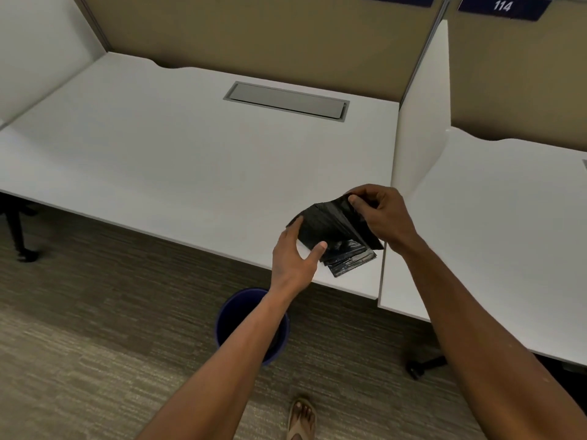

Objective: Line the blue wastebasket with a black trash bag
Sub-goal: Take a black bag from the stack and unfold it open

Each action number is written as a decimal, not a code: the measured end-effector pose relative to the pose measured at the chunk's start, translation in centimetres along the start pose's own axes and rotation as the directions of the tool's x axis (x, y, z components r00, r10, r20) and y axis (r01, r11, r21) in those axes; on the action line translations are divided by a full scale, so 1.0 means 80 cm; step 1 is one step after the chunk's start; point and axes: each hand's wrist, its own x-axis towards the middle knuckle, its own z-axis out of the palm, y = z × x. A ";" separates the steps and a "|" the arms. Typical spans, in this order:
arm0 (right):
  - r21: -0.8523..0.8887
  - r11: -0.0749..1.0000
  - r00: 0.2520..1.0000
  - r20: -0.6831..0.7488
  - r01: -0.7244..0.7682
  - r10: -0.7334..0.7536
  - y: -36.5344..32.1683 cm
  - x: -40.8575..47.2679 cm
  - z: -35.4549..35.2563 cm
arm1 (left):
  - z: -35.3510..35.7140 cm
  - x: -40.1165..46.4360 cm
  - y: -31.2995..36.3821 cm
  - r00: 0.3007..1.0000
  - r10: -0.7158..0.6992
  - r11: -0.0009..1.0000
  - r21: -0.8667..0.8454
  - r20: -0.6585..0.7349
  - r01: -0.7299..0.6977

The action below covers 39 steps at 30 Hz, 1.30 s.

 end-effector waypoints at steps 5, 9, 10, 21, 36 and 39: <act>0.062 0.996 0.978 0.198 0.061 -0.072 -0.046 -0.011 -0.027 | -0.017 0.017 0.025 0.987 0.150 0.979 0.131 0.063 -0.157; 0.172 0.982 0.922 0.362 0.080 -0.139 -0.080 -0.014 -0.049 | -0.040 0.030 0.051 0.953 0.226 0.949 0.176 0.200 -0.262; 0.212 0.975 0.907 0.395 0.067 -0.148 -0.086 -0.015 -0.054 | -0.048 0.031 0.054 0.944 0.221 0.944 0.188 0.247 -0.270; 0.389 0.908 0.986 0.110 -0.158 0.125 -0.060 -0.009 -0.033 | -0.126 -0.044 0.009 0.799 0.011 0.999 0.019 0.602 -0.028; 0.024 0.948 0.948 0.045 -0.317 0.316 -0.008 -0.175 0.126 | -0.155 -0.139 -0.007 0.934 -0.201 0.847 -0.427 0.295 0.317; 0.219 0.936 0.948 0.223 -0.276 0.227 -0.056 -0.235 0.133 | -0.159 -0.147 -0.004 0.944 -0.207 0.849 -0.432 0.255 0.303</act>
